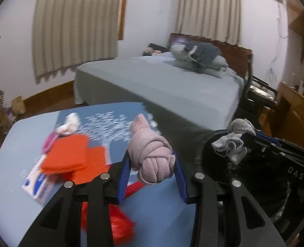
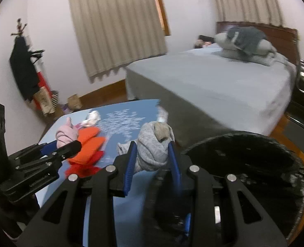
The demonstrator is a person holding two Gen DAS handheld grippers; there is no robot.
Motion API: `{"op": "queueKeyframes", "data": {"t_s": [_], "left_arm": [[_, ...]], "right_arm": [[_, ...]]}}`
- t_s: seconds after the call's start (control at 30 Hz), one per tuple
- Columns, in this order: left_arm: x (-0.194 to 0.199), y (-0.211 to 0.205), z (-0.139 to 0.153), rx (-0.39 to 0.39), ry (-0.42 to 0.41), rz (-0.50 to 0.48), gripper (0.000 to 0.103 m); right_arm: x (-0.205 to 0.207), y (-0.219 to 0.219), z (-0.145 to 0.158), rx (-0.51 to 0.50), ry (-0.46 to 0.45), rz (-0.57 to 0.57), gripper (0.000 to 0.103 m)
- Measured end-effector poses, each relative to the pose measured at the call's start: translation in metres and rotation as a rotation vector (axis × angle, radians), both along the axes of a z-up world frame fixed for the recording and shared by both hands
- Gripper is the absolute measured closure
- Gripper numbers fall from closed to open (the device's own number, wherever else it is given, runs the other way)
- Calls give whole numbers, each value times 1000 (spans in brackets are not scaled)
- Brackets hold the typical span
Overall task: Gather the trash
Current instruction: 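Move both socks over the bin and open both grippers to drop them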
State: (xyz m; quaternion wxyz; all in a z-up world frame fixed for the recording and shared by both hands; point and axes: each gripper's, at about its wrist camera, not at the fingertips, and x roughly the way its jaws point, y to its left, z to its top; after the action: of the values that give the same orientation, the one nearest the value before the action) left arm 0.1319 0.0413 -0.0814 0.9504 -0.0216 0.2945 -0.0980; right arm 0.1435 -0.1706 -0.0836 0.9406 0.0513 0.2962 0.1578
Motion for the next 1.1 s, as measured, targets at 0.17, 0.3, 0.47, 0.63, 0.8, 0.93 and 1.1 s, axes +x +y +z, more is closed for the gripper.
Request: {"op": "queueKeyframes", "data": {"t_s": [0.17,0.3,0.47,0.63,0.8,0.93,1.1], "left_arm": [[11,-42,1,-4,-6,-90,63],[18,-76,-2,-9,0,-166,63],[25,-110,-6,-21,17,-239,62],[28,-133,-9,-42,45,-307,33],[24,-131,-6,-41,30,-297,17],[25,-111,0,-45,7,-229,10],[22,-72,5,-31,-16,-130,6]], "right_arm": [[-6,-44,-4,-9,1,-99,72],[-11,-75,-9,-18,9,-177,75],[-18,-109,-17,-28,14,-251,77],[-24,-131,-20,-27,12,-307,65],[-29,-143,-18,-22,-3,-372,26],[-30,-142,-16,-28,-20,-400,10],[-23,-122,-13,-39,-19,-369,6]]}}
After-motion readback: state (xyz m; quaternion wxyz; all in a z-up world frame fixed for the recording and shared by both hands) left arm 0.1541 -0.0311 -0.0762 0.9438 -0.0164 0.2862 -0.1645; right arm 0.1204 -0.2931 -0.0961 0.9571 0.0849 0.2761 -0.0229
